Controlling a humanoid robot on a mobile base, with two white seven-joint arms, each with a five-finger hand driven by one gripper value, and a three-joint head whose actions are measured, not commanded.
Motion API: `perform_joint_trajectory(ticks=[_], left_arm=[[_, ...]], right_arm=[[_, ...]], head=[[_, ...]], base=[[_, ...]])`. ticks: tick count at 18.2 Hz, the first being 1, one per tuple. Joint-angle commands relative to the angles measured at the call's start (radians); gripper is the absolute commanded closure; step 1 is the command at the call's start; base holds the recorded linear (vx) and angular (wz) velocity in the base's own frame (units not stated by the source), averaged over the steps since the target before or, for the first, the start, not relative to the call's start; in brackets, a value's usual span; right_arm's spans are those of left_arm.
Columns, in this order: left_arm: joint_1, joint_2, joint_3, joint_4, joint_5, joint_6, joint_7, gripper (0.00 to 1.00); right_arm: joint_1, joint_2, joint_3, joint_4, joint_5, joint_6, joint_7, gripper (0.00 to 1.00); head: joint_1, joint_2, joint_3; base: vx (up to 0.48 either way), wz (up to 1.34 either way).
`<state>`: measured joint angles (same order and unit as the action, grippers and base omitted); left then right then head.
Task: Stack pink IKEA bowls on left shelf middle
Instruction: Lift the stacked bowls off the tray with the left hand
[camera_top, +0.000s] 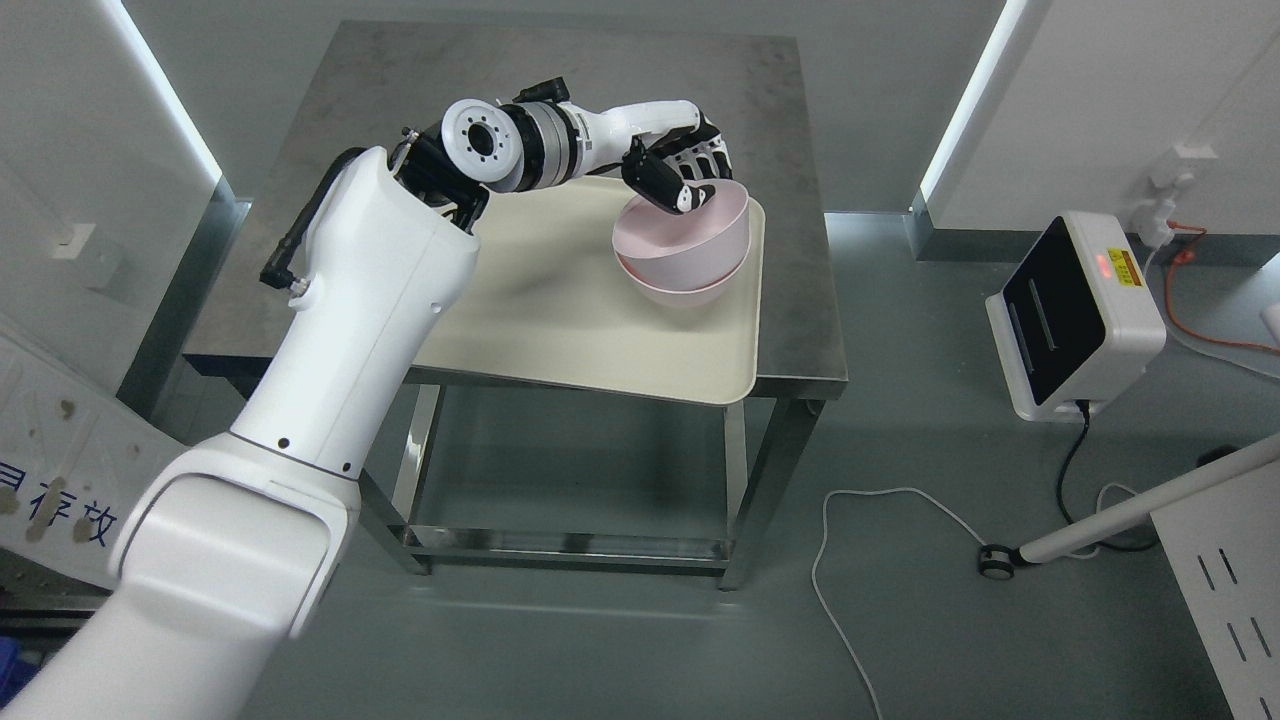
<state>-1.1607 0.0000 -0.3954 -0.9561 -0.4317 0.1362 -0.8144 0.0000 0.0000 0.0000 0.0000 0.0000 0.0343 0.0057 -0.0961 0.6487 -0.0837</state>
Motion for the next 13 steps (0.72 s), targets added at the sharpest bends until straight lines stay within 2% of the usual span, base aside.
perform_joint_trajectory(ticks=[1,13], left_arm=[[-0.008,0.017,0.046,-0.107,0.001,-0.006,-0.025,1.00],[-0.016,0.090,0.099,-0.182,0.001,-0.004,-0.084,1.00]], right_arm=[[0.029,-0.017,-0.011,-0.034,0.000,-0.001,0.000,0.00],[0.029,-0.017,-0.011,-0.034,0.000,-0.001,0.000,0.00]], head=[[0.0000,0.000,0.000],[0.0000,0.000,0.000]], base=[[0.000,0.00],[0.000,0.00]])
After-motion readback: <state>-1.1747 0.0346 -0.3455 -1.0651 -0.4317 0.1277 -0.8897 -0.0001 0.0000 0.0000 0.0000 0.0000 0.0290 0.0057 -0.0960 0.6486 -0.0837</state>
